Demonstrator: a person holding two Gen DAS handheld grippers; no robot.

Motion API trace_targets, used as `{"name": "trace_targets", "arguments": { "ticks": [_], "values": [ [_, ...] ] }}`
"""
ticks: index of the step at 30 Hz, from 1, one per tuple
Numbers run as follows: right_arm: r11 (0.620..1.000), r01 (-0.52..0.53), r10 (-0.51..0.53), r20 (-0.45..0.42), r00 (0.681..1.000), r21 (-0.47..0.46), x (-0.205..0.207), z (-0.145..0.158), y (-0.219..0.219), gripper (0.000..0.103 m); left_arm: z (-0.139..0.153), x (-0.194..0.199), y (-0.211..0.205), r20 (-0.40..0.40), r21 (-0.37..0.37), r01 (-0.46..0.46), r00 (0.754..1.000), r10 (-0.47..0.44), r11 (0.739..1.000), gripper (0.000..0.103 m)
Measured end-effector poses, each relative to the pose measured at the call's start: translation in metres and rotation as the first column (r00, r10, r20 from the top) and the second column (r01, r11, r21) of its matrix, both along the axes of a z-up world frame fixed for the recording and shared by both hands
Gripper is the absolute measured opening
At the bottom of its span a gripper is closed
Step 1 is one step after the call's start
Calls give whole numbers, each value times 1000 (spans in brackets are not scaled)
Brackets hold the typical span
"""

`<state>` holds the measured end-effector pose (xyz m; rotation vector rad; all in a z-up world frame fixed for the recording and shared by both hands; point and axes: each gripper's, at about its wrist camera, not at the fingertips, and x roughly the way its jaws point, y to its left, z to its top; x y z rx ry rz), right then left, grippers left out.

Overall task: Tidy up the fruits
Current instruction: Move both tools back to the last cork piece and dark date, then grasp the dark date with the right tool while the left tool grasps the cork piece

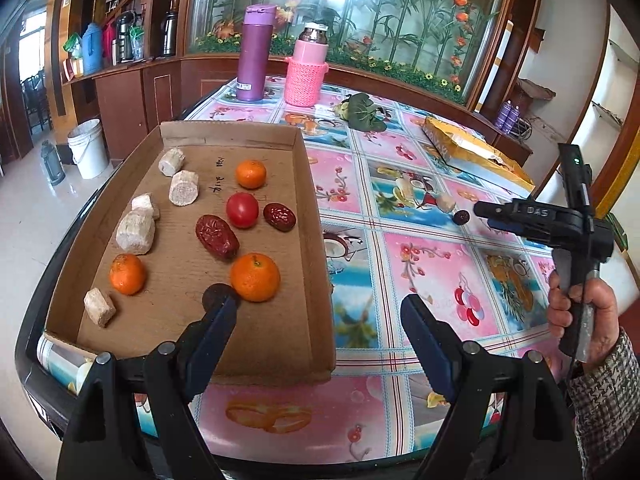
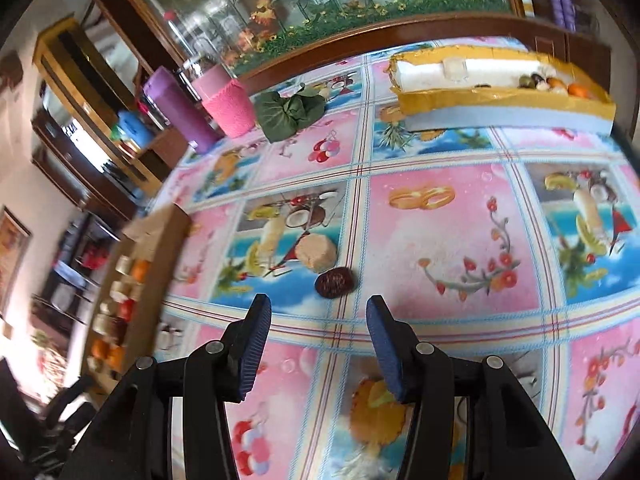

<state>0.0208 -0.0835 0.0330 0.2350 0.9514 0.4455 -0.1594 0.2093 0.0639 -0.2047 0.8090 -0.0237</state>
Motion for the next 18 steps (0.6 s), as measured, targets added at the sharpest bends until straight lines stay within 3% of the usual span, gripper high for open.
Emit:
{"name": "trace_targets", "arguments": {
  "ticks": [5, 8, 9, 13, 18],
  "values": [
    [984, -43, 48, 31, 998, -171, 14, -13, 29, 50, -1, 0, -4, -8, 1, 9, 1000, -9, 1000, 84],
    [972, -58, 66, 29, 997, -227, 21, -22, 37, 29, 1, 1, -6, -6, 0, 17, 1000, -17, 1000, 84],
    [971, -51, 62, 41, 997, -234, 21, -21, 36, 27, 2, 2, -7, -6, -6, 21, 1000, -22, 1000, 84],
    [981, 16, -11, 29, 1000, -192, 25, -19, 13, 27, 7, 10, -14, -4, -33, 45, 999, -45, 998, 84],
    [959, 132, -131, 20, 991, -250, 23, -20, -29, 29, 15, 25, -37, 14, -24, 87, 996, -87, 996, 84]
  ]
}}
